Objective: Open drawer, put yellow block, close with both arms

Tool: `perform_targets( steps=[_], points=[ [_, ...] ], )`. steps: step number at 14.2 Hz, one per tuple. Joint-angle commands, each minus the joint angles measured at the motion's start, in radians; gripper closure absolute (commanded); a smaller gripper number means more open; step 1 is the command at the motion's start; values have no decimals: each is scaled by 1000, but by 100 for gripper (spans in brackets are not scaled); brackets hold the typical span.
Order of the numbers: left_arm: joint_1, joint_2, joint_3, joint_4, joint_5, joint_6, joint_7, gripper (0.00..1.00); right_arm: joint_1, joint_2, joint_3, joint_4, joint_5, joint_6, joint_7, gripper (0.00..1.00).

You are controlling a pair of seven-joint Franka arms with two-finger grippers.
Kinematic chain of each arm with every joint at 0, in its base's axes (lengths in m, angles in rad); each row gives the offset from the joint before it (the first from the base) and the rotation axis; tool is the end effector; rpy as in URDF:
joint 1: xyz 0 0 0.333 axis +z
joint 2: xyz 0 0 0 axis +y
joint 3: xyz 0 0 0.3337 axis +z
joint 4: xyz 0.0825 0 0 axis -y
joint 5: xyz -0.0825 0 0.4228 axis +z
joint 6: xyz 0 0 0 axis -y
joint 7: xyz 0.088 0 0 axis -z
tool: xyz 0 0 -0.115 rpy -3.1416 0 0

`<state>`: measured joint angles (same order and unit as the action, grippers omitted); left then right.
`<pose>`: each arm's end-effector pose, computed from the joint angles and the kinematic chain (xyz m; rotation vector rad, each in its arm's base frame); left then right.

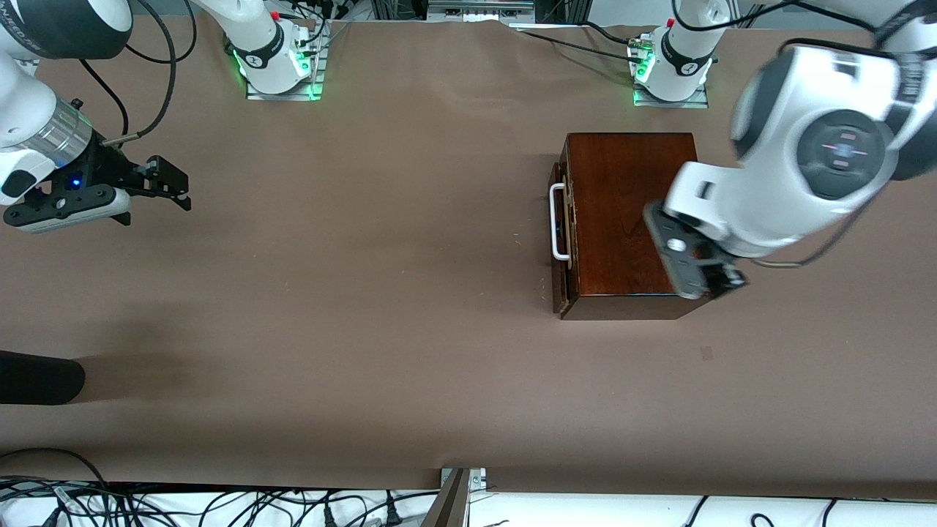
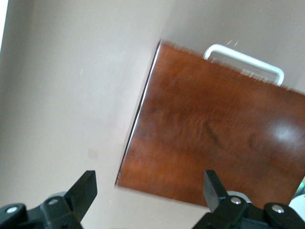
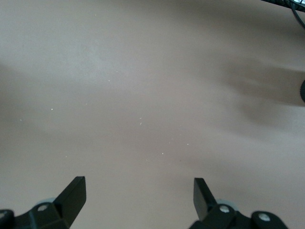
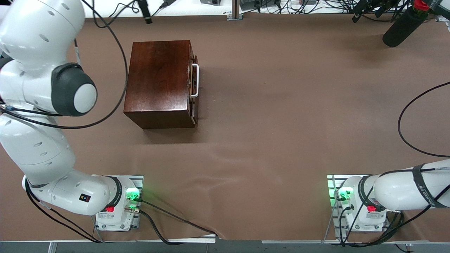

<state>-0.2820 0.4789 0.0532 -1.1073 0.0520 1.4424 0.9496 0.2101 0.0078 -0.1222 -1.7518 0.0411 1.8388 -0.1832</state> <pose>0.7020 -0.1665 0.5414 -2.5845 1.7299 0.2507 0.6100 0.0576 0.5602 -3.0772 -0.4052 -0.1258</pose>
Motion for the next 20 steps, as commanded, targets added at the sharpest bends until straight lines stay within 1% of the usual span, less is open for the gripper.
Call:
perform_targets(
  steps=[1, 2, 3, 5, 7, 8, 9, 10, 11, 12, 14, 15, 17, 18, 20],
  points=[
    [87, -156, -13, -225, -29, 93, -47, 0, -8, -2, 7, 12, -15, -16, 18, 0],
    [95, -195, -12, -273, -28, 113, -70, 0, -8, -2, 7, 12, -15, -16, 18, 0],
    [99, -222, -12, -301, -31, 116, -116, 0, -8, -2, 7, 12, -15, -16, 18, 0],
    [124, -293, -16, -366, -31, 156, -277, 0, -8, -2, 7, 12, -15, -16, 18, 0],
    [183, -321, -19, -428, -32, 164, -395, 0, -8, -2, 7, 12, -15, -16, 18, 0],
    [214, -353, -21, -454, -38, 197, -454, 0, -8, -2, 7, 12, -15, -16, 18, 0],
    [221, -377, -21, -492, -40, 254, -548, 0, -8, -2, 7, 12, -15, -16, 18, 0],
    [222, -402, -21, -526, -40, 283, -678, 0, -8, -2, 7, 12, -15, -16, 18, 0],
    [234, -442, -23, -580, -40, 286, -812, 0, -8, -2, 7, 12, -15, -16, 18, 0],
    [241, -474, -24, -624, -40, 286, -895, 0, -8, -2, 7, 12, -14, -16, 18, 0],
    [262, -485, -33, -637, -40, 288, -930, 0, -8, -2, 7, 12, -14, -18, 18, 0],
    [274, -494, -48, -638, -40, 288, -931, 0, -8, -2, 7, 12, -14, -18, 18, 0],
    [312, -516, -116, -643, -40, 286, -939, 0, -8, -2, 7, 12, -14, -18, 18, 0],
    [313, -519, -128, -638, -37, 286, -939, 0, -8, -2, 7, 12, -14, -18, 19, 0],
    [311, -520, -128, -641, -43, 286, -939, 0, -8, -2, 6, 12, -14, -18, 18, 0]
  ],
)
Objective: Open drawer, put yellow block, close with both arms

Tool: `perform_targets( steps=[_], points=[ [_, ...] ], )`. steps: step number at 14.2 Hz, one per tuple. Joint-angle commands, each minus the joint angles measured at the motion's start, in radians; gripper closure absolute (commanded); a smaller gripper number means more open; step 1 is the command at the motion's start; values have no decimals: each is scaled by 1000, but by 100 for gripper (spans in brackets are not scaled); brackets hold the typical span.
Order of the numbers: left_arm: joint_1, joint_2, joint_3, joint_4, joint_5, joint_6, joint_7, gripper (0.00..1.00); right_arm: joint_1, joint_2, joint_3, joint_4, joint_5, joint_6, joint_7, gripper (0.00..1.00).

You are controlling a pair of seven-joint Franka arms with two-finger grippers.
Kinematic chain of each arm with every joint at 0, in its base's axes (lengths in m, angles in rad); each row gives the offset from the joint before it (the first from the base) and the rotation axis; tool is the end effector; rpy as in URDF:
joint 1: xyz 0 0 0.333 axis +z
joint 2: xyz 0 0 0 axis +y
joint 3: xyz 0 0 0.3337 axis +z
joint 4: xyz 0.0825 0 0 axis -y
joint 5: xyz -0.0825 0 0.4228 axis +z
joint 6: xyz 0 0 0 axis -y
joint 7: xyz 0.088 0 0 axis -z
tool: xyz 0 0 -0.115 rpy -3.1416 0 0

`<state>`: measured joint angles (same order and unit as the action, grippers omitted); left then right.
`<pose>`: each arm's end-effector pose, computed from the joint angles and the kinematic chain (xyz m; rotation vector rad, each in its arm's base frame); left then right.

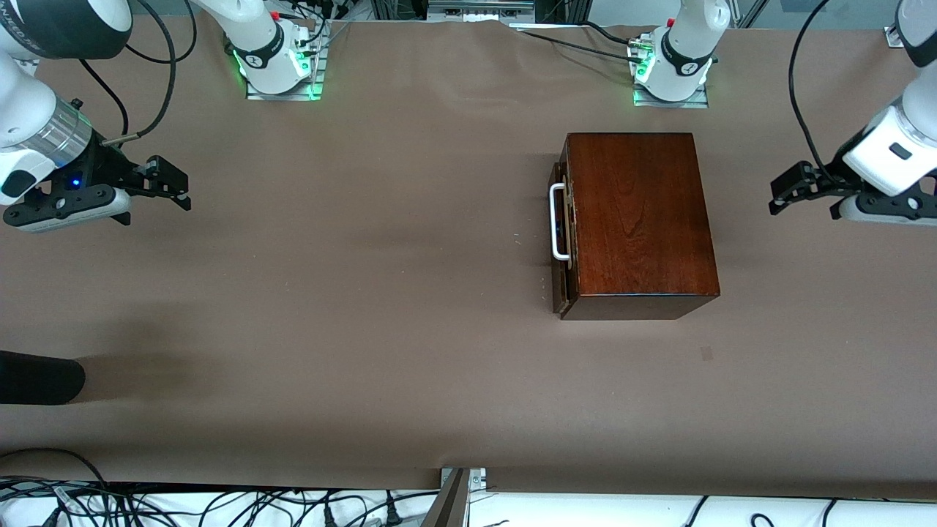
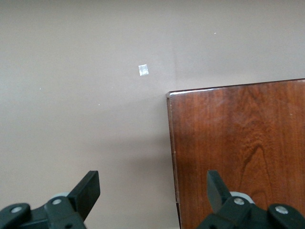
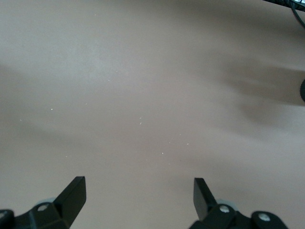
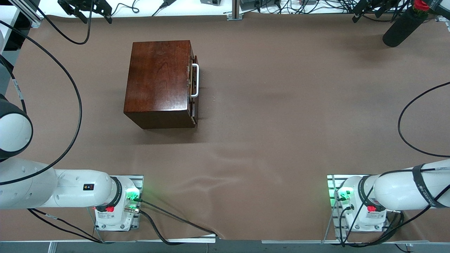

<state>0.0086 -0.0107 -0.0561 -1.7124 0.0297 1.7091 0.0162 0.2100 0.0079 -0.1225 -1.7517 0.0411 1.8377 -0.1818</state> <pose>0.5972 -0.0255 0.5799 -3.1099 0.1053 -0.0122 0.6099 0.0573 0.5600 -3.0776 -0.4024 -0.1241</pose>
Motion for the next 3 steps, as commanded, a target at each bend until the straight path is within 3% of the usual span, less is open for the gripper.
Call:
perform_targets(
  steps=[1, 3],
  points=[
    [11, -29, -19, -36, -19, 18, -5, 0, -7, -2, 7, 12, -13, -17, 16, 0],
    [10, -26, -19, -36, -19, 15, -4, 0, -7, -2, 6, 12, -13, -17, 16, 0]
  ],
)
